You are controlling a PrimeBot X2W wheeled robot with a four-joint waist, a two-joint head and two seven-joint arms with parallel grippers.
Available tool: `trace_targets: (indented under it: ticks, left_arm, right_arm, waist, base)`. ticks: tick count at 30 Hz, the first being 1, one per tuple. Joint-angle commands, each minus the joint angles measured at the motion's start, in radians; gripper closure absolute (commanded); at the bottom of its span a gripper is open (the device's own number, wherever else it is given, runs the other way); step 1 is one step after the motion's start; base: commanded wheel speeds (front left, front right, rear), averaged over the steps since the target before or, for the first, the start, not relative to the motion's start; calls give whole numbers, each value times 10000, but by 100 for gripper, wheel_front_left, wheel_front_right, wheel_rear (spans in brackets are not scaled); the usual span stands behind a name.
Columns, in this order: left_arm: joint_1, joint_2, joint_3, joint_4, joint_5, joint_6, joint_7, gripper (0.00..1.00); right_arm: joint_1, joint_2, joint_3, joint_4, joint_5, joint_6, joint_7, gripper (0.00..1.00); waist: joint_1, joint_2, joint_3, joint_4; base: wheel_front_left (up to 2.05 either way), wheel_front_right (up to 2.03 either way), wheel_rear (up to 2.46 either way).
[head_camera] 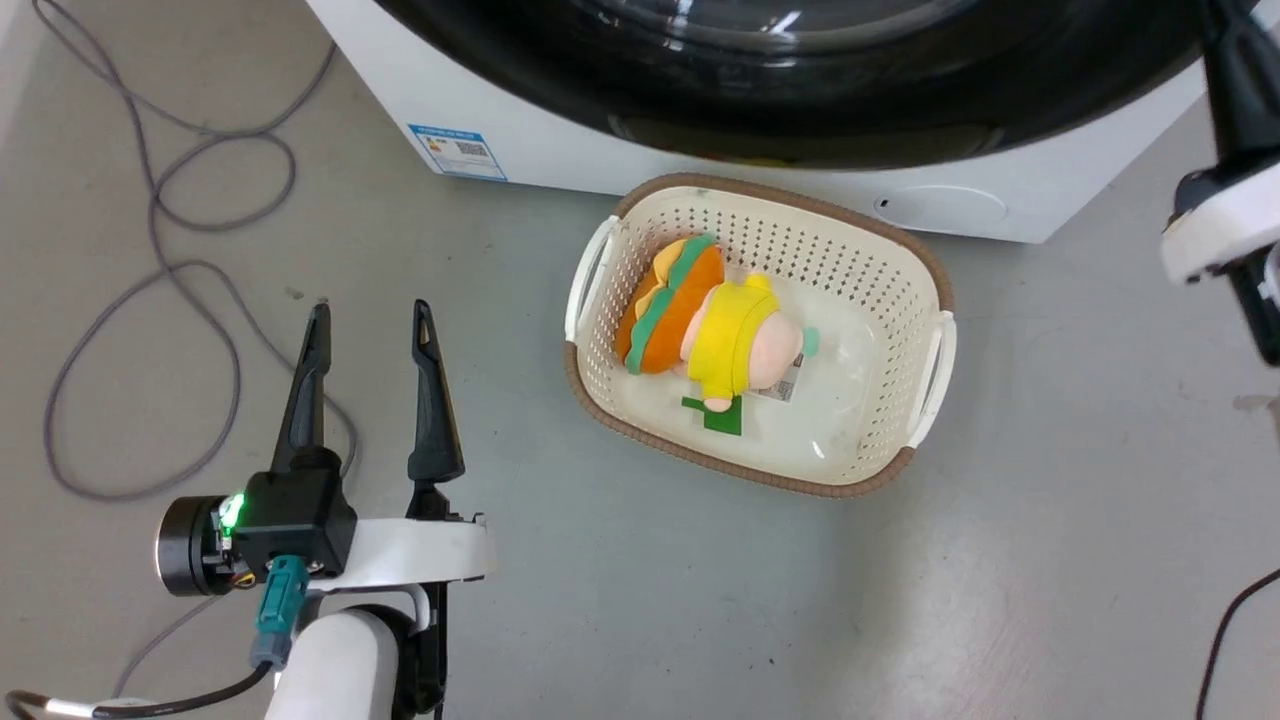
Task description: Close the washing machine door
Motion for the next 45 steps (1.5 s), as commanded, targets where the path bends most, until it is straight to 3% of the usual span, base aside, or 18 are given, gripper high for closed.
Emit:
trace_targets:
  ticks: [1, 13, 19, 26, 31, 45]
  left_arm:
    - [-164, 4, -22, -46, -81, 84, -43, 0]
    - [-141, 3, 27, 22, -140, 202, -43, 0]
    - [-17, 3, 313, 149, -87, 199, -44, 0]
    - [290, 3, 711, 399, 103, 26, -44, 0]
    - [668, 3, 990, 514, 209, -63, -44, 0]
    - [1729, 14, 1088, 781, 478, -345, -44, 0]
  right_arm:
    - [-352, -89, -122, 205, -120, -13, -46, 100]
    - [-374, 145, -478, 471, -581, -13, -46, 100]
    - [368, 785, -1177, -613, -797, -13, -46, 100]
    - [1874, 1677, -1925, -3275, -1061, -13, -46, 100]
    - [3135, 2323, -2466, -4481, -1371, -13, -46, 100]
    - [6610, 3020, -1597, -4733, -1207, -13, -46, 100]
  waist:
    - [-1, 0, 62, 55]
    - [-1, 0, -133, 90]
    - [-1, 0, -826, -347]
    - [-1, 0, -1778, -858]
    - [-1, 0, -2401, -1129]
    - [-1, 0, -3676, -1715]
  base:
    - [0, 0, 0]
    - [0, 0, 0]
    - [0, 0, 0]
    - [0, 0, 0]
    - [0, 0, 0]
    - [0, 0, 0]
